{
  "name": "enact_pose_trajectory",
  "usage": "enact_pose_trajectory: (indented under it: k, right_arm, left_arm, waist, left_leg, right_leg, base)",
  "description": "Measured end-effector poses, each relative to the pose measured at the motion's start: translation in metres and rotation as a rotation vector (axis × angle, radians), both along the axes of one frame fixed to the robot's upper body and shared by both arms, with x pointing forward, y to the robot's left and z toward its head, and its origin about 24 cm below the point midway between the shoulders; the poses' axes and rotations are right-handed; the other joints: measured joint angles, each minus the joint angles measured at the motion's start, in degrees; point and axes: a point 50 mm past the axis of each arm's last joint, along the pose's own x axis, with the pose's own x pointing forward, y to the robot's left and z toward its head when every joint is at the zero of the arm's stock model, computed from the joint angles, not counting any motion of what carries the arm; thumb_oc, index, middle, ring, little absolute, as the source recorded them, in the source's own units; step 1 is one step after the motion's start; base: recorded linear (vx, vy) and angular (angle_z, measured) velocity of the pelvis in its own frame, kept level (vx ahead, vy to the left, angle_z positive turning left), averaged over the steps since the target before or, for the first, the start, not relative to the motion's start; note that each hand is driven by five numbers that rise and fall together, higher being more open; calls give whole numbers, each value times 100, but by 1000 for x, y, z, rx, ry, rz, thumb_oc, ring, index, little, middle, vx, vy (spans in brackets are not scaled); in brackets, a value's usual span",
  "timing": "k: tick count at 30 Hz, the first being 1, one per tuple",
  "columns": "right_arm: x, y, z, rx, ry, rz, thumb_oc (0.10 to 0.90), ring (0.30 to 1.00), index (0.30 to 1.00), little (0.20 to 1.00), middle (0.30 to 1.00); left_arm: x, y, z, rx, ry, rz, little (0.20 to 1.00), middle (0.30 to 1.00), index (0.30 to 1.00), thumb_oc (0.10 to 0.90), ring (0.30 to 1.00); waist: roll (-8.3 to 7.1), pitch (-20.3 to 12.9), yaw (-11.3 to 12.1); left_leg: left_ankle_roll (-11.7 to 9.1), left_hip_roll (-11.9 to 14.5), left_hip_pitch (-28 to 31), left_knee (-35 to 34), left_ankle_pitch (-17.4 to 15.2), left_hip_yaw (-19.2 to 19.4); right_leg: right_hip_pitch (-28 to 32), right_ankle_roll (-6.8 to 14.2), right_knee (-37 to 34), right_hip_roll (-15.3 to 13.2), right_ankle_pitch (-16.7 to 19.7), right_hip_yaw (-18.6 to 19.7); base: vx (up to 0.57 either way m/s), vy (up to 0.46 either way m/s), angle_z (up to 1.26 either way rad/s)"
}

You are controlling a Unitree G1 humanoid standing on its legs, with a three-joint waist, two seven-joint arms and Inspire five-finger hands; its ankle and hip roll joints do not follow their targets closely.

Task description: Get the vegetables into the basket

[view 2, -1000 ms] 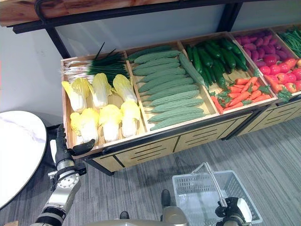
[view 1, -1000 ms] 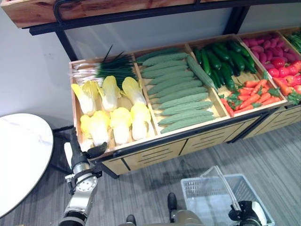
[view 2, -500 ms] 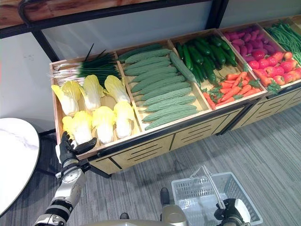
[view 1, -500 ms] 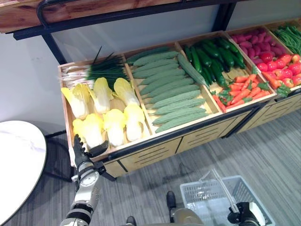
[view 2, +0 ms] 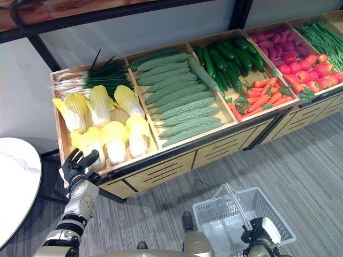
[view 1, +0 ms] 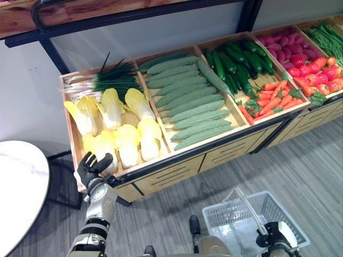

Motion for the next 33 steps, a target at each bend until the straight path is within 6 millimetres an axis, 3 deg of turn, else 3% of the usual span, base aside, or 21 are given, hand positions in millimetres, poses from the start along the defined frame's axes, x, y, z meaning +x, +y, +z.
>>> enact_pose_trajectory:
  k: [4, 7, 12, 14, 20, 21, 22, 24, 27, 33]
  right_arm:
    - [1, 1, 0, -1, 8, 28, 400, 300, 300, 300, 300]
    - [0, 1, 0, -2, 16, 34, 400, 300, 300, 300, 300]
    - [-8, 0, -3, -4, 46, 21, 400, 300, 300, 300, 300]
    - [-10, -1, -4, -2, 59, 18, 400, 300, 300, 300, 300]
    - [-19, -1, -6, 5, 72, 11, 400, 300, 300, 300, 300]
    - [-23, 0, -8, 14, 74, 6, 400, 300, 300, 300, 300]
    - [-33, 3, -12, 27, 102, -3, 400, 300, 300, 300, 300]
    - [-32, 3, -11, 28, 99, -2, 400, 300, 300, 300, 300]
    - [-31, 3, -11, 29, 98, -1, 400, 300, 300, 300, 300]
    - [-31, 4, -12, 40, 99, 4, 400, 300, 300, 300, 300]
  left_arm:
    - [2, -1, 3, -77, -43, 33, 300, 300, 300, 400, 300]
    - [-2, -15, 11, -112, -108, -3, 300, 300, 300, 400, 300]
    - [1, -35, 38, -89, -235, -109, 300, 300, 300, 400, 300]
    - [3, -36, 47, -37, -264, -134, 300, 300, 300, 400, 300]
    - [5, -30, 83, 374, -279, -158, 300, 300, 300, 400, 300]
    - [5, -34, 93, 387, -321, -161, 300, 300, 300, 400, 300]
    - [3, -55, 121, 386, -492, -227, 300, 300, 300, 400, 300]
    - [3, -55, 125, 339, -546, -243, 300, 300, 300, 400, 300]
    - [5, -48, 113, 262, -513, -235, 300, 300, 300, 400, 300]
    - [5, -42, 110, 242, -513, -234, 300, 300, 300, 400, 300]
  waist:
    - [-7, -9, 8]
    - [-17, -5, 37]
    - [-28, 1, 148]
    - [-28, 1, 155]
    - [-55, 23, 157]
    - [-104, 65, 178]
    - [-172, 122, 287]
    - [-171, 122, 279]
    - [-168, 121, 274]
    - [-167, 120, 276]
  left_leg:
    - [0, -3, 9, 1, 0, 6]
    - [1, -13, 7, 1, 0, 5]
    - [-1, -13, 1, 0, 4, -25]
    - [-2, -14, 1, 0, 7, -51]
    - [-2, -6, -11, 1, 8, -92]
    - [-3, -2, -13, 2, 8, -105]
    - [-4, 1, 11, 2, 11, -163]
    - [0, -2, 30, 2, 7, -162]
    - [-1, 1, 48, 1, 8, -162]
    - [3, 0, 48, 2, 5, -162]
  right_leg:
    - [7, 3, 1, 1, 13, 13]
    - [7, 4, 13, -9, 17, 16]
    - [19, 3, 18, -17, 18, -22]
    - [32, 3, 13, -24, 17, -36]
    - [34, -2, 0, -26, 4, -74]
    - [41, -7, 1, -26, 1, -98]
    - [92, -1, 7, -30, -13, -139]
    - [109, 1, 2, -35, -20, -138]
    - [125, -2, 0, -32, -22, -139]
    - [125, -2, 0, -32, -22, -139]
  base:
    - [0, 0, 0]
    - [-21, 3, 0]
    - [-42, 2, 3]
    - [-42, -12, 5]
    - [-25, -25, 4]
    - [-20, -23, 12]
    - [-5, -8, 12]
    - [-1, -2, 5]
    - [0, 0, 0]
    - [0, 0, 0]
